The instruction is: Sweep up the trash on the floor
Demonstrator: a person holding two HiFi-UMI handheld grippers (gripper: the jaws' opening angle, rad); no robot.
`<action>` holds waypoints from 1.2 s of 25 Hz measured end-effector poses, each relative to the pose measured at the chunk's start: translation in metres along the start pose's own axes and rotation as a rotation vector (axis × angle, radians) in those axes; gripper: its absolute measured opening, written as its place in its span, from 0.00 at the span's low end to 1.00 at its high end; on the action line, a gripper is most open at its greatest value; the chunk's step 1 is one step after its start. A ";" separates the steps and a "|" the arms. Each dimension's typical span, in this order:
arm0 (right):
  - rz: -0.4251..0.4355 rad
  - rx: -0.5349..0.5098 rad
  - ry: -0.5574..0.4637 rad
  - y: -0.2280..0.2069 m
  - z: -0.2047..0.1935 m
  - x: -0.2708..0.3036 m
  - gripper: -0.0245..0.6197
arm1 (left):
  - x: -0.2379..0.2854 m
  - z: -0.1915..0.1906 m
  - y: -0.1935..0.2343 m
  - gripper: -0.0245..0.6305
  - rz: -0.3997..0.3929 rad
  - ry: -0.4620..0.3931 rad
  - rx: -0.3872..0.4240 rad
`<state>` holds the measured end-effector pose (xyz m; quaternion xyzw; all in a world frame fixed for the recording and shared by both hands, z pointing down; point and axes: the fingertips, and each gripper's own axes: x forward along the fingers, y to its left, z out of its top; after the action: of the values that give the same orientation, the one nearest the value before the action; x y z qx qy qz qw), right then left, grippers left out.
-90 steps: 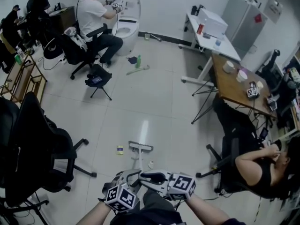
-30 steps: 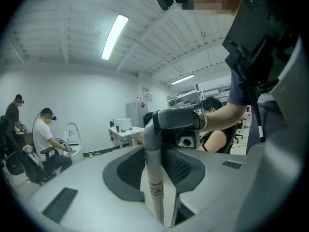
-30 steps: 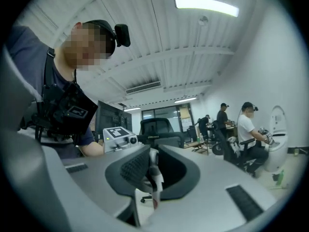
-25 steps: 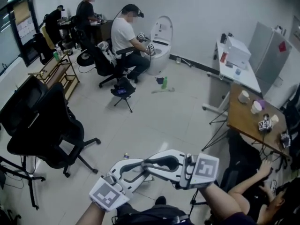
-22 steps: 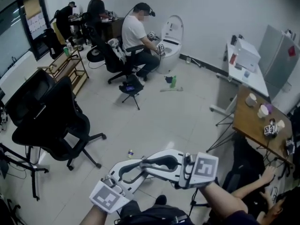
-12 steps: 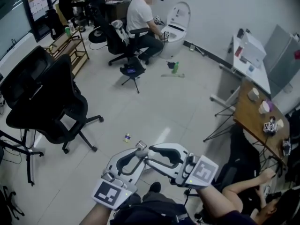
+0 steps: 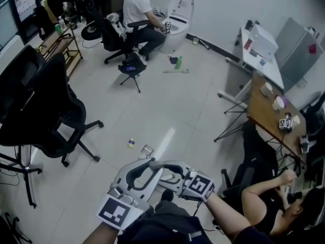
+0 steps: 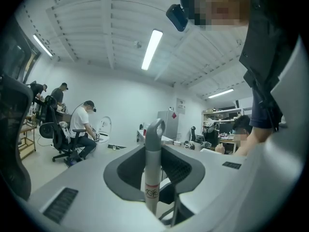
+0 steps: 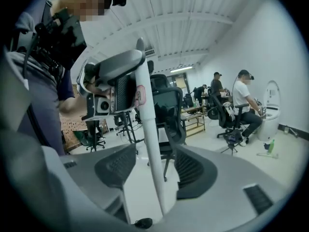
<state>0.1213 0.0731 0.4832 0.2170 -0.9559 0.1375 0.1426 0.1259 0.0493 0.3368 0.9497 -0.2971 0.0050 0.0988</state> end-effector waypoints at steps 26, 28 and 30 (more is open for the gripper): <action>0.172 -0.018 0.103 -0.028 -0.086 0.052 0.20 | 0.033 -0.102 0.034 0.20 0.048 0.099 -0.071; 0.188 -0.026 0.139 -0.038 -0.100 0.050 0.20 | 0.041 -0.114 0.035 0.20 0.054 0.109 -0.088; 0.205 -0.032 0.179 -0.048 -0.115 0.046 0.21 | 0.051 -0.129 0.033 0.20 0.050 0.130 -0.101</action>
<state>0.1283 0.0516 0.6144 0.1027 -0.9586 0.1547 0.2158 0.1551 0.0186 0.4733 0.9335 -0.3134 0.0538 0.1656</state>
